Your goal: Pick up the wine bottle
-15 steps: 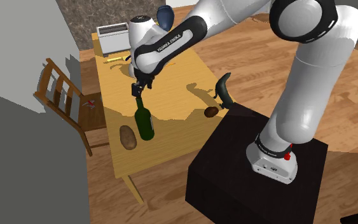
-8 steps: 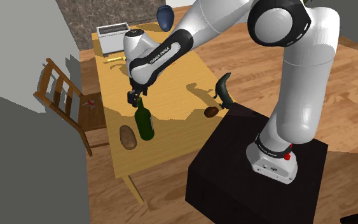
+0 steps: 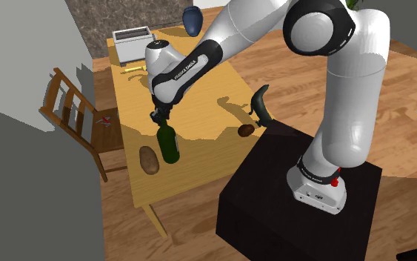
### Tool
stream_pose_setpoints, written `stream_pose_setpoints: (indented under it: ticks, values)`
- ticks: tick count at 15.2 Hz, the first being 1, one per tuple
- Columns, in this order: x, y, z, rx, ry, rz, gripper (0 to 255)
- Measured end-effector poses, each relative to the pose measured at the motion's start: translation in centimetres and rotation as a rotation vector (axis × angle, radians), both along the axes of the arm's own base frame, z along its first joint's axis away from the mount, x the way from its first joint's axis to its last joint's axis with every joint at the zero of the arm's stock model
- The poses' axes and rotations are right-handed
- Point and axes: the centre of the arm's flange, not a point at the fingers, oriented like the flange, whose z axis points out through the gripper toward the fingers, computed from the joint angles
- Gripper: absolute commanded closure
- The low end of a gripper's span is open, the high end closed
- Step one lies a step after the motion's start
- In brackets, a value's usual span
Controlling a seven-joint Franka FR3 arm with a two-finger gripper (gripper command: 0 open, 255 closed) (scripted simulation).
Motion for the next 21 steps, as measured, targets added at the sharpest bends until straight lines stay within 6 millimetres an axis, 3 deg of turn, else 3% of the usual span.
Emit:
stream_pose_setpoints:
  ticks: [9, 21]
  values:
    - [0.0, 0.0, 0.5, 0.0, 0.001, 0.0, 255]
    - [-0.1, 0.0, 6.7, 0.0, 0.001, 0.0, 255]
